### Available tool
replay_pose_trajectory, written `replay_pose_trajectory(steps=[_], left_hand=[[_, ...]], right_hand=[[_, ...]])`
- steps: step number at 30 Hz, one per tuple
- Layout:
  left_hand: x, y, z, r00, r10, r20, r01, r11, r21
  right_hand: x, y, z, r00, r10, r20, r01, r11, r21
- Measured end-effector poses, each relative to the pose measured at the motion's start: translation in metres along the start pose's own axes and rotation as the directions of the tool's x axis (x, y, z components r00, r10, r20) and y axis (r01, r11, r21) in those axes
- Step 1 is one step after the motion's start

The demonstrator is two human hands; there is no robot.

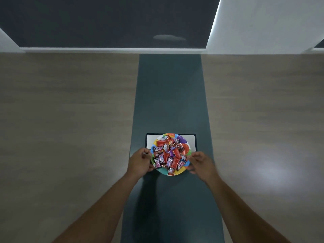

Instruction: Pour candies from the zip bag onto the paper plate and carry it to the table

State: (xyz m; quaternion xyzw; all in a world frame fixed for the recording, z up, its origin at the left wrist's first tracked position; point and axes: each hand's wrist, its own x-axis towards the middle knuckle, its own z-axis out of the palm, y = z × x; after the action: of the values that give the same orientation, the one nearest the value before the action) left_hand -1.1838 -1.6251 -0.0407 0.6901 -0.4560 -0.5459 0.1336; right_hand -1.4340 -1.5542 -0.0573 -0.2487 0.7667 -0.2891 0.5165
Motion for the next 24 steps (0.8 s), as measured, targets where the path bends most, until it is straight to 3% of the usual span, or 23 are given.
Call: replay_pose_trajectory(steps=[12,19,24], left_hand=[[0.072,0.005,0.029,0.997,-0.04,-0.064,0.039,0.999,-0.02],[0.059,-0.006,0.019,0.993,0.087,-0.078,-0.086,0.996,0.018],[0.014,-0.043,0.017,0.92,0.364,-0.142,-0.29,0.88,0.377]], right_hand=[[0.079,0.003,0.001,0.999,0.003,-0.048,-0.008,0.995,-0.104],[0.064,0.012,-0.001,0.995,-0.06,-0.082,0.047,0.987,-0.154],[0.014,0.041,0.005,0.932,-0.336,-0.137,0.244,0.859,-0.449]])
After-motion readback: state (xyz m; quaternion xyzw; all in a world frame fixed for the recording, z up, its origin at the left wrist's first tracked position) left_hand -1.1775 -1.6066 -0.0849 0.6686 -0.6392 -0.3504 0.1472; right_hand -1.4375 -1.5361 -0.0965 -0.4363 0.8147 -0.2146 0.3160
